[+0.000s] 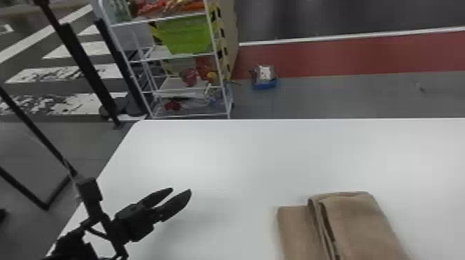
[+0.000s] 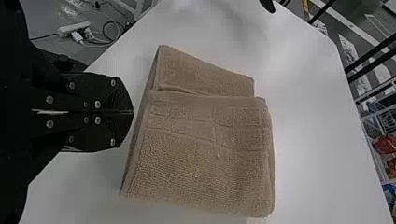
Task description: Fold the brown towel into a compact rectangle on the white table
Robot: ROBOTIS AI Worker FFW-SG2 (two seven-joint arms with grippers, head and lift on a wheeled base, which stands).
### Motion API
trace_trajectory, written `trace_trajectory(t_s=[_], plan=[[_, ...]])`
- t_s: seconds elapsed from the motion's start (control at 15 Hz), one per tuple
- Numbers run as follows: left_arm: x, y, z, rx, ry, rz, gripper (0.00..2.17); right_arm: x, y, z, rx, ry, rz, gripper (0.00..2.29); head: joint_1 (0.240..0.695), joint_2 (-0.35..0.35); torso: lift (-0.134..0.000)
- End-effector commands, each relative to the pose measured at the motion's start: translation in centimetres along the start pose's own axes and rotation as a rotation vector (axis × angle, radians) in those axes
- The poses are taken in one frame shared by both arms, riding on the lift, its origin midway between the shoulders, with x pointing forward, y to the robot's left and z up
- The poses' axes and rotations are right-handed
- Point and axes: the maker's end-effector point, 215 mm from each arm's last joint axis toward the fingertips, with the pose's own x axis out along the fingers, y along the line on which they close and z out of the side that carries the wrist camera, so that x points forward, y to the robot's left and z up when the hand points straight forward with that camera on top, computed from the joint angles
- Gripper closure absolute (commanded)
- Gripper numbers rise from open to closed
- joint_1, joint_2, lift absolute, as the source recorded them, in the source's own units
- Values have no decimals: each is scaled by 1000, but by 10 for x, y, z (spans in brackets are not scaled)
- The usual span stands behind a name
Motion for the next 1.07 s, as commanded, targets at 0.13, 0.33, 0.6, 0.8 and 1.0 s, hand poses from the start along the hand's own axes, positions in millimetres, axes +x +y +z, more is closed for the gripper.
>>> trace_trajectory(t_s=[0.13,0.33,0.6,0.8,1.0], plan=[[4,1,-2,-2,-12,24,66,12,-27,2,28,39,-49,2263,695,216,-124],[-3,13,14,54,-87,94,66,21,-48,11,42,60,-82,2263,695,208,-124],[-6,16,37,166,-178,155,70,25,-74,30,59,72,-120,2263,695,211,-124],[-7,13,44,218,-220,177,70,35,-83,55,59,76,-121,2263,695,203,-124],[-7,12,43,218,-218,171,83,44,-93,88,61,56,-154,2263,695,195,-124]])
